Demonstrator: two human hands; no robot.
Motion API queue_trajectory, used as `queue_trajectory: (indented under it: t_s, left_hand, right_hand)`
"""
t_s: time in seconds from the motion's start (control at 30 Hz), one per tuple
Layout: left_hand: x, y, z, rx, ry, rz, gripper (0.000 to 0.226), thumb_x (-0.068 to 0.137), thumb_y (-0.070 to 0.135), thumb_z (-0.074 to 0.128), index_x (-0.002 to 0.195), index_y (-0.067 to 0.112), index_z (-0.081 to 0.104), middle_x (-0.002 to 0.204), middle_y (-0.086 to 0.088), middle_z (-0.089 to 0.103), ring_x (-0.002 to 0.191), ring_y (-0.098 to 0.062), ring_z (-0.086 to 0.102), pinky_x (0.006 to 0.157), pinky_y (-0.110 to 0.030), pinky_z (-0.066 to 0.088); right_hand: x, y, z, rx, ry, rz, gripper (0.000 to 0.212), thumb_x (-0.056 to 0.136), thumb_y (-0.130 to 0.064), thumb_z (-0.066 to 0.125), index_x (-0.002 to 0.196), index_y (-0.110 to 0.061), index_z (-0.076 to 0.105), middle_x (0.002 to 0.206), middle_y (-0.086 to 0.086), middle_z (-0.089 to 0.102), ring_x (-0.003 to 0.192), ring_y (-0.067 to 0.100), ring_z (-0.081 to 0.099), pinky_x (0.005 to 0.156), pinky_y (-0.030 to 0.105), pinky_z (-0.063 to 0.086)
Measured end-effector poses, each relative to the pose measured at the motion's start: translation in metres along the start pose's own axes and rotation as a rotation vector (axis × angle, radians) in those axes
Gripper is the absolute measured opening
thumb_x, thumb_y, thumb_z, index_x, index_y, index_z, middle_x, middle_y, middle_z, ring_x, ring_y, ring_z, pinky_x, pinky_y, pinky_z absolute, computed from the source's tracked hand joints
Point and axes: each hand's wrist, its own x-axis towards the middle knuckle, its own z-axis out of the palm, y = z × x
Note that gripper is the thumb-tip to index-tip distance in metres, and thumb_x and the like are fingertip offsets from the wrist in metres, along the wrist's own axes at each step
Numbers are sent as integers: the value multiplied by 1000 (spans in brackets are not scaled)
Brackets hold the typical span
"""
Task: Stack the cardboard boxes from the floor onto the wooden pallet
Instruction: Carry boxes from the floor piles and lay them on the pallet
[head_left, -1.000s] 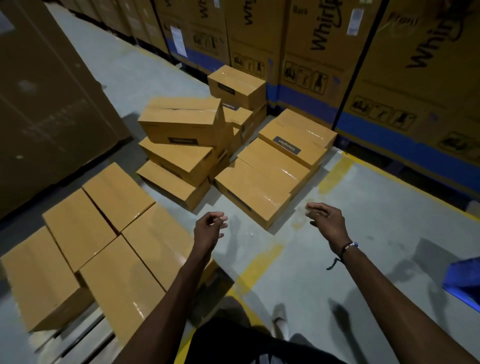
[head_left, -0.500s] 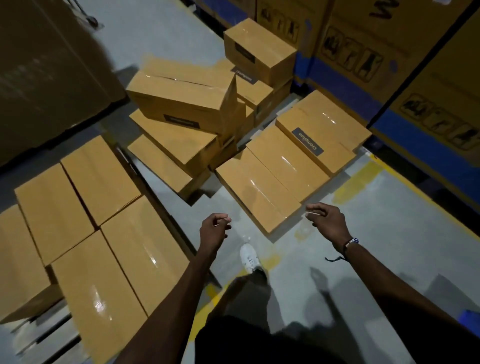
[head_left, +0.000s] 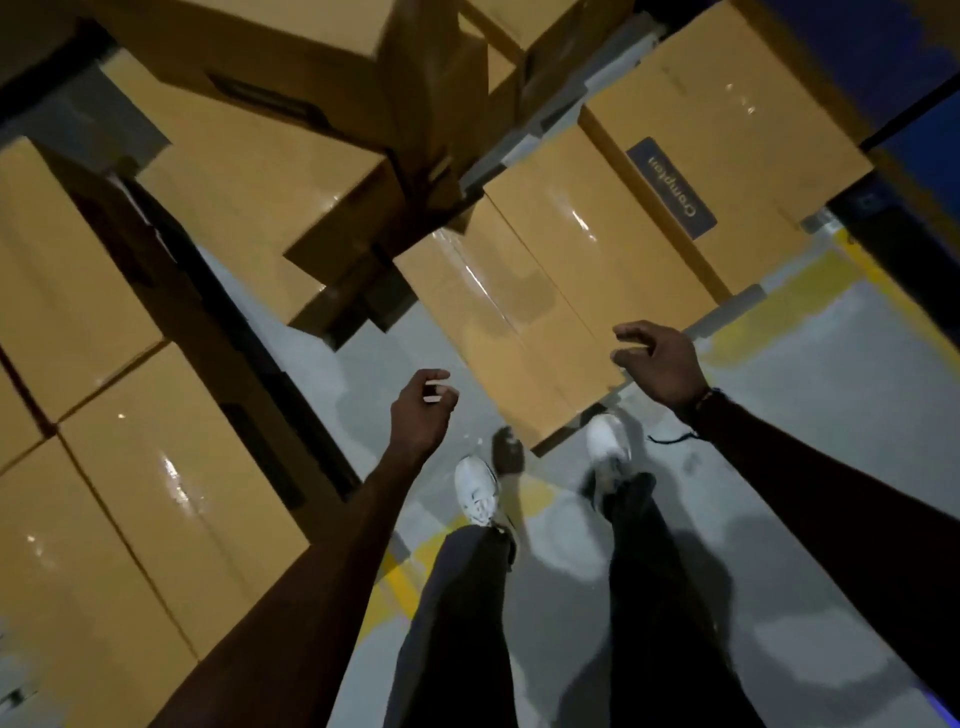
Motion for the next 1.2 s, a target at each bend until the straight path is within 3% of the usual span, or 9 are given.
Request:
queue_trajectory:
  t_s: [0.07,0.2,0.4,0.53,0.6,0.7,0.87,1.03,1.2]
  left_hand:
    - [34,-20,26,38,-6,-16,24,99,26,67,123,27,66,107,-2,73,90,-15,71,81,-42,62]
    - [97,-60,75,159,-55,-2,42,98,24,70,139,26,59,125,-11,67,86,-7,66,81,-31,53]
    - [186,-109,130,266,-50,-33,81,93,40,77,159,31,32,145,-22,43,116,-35,59,105,-47,52]
    - [229,-120,151,234,-15,-76,109,85,49,83,166,26,13,158,-28,27,140,-48,41,110,-50,45]
    - [244,-125,162,246,-30,-81,123,80,49,87,166,19,5,161,-28,24,145,-48,32,112,-53,41]
    - [255,-136,176,270,-34,-54,134,74,48,92,165,16,-1,163,-25,22,143,-47,34,109,-56,42]
    - [253,-148,182,264,20,8,134,74,45,93,166,11,0,165,-21,23,136,-39,43,100,-43,41]
    - [251,-152,177,228,39,25,133,71,44,93,166,10,6,164,-21,24,141,-40,38,102,-41,37]
    - [247,-165,163,216,42,30,136,69,56,91,165,7,7,169,-17,21,151,-39,27,112,-41,31]
  right_hand:
    - [45,26,14,-38,-34,0,39,95,-11,70,134,-13,65,137,2,64,117,17,61,103,40,52]
    - [128,81,44,-96,-79,-23,43,91,-17,75,133,-15,66,138,5,65,118,26,67,104,48,52]
    - [221,133,85,-82,-104,-71,53,90,-20,77,140,-14,60,141,5,62,123,22,64,104,38,52]
    - [259,146,104,-126,-105,-139,58,89,-16,77,143,-12,57,138,10,64,127,22,60,109,36,48]
    - [275,149,109,-143,-102,-177,59,89,-13,76,145,-11,55,141,9,62,130,20,58,110,28,45]
    - [291,149,114,-185,-95,-212,60,92,-10,72,148,-10,51,148,6,55,135,16,50,99,6,34]
    - [304,146,123,-182,-76,-225,60,93,-9,69,149,-9,49,150,6,54,138,18,48,105,19,35]
    - [311,137,135,-213,-101,-198,67,93,-18,72,154,-13,43,153,6,52,140,22,48,115,34,40]
    - [313,131,150,-217,-178,-125,73,93,-31,73,156,-15,40,149,12,54,137,28,51,110,32,42]
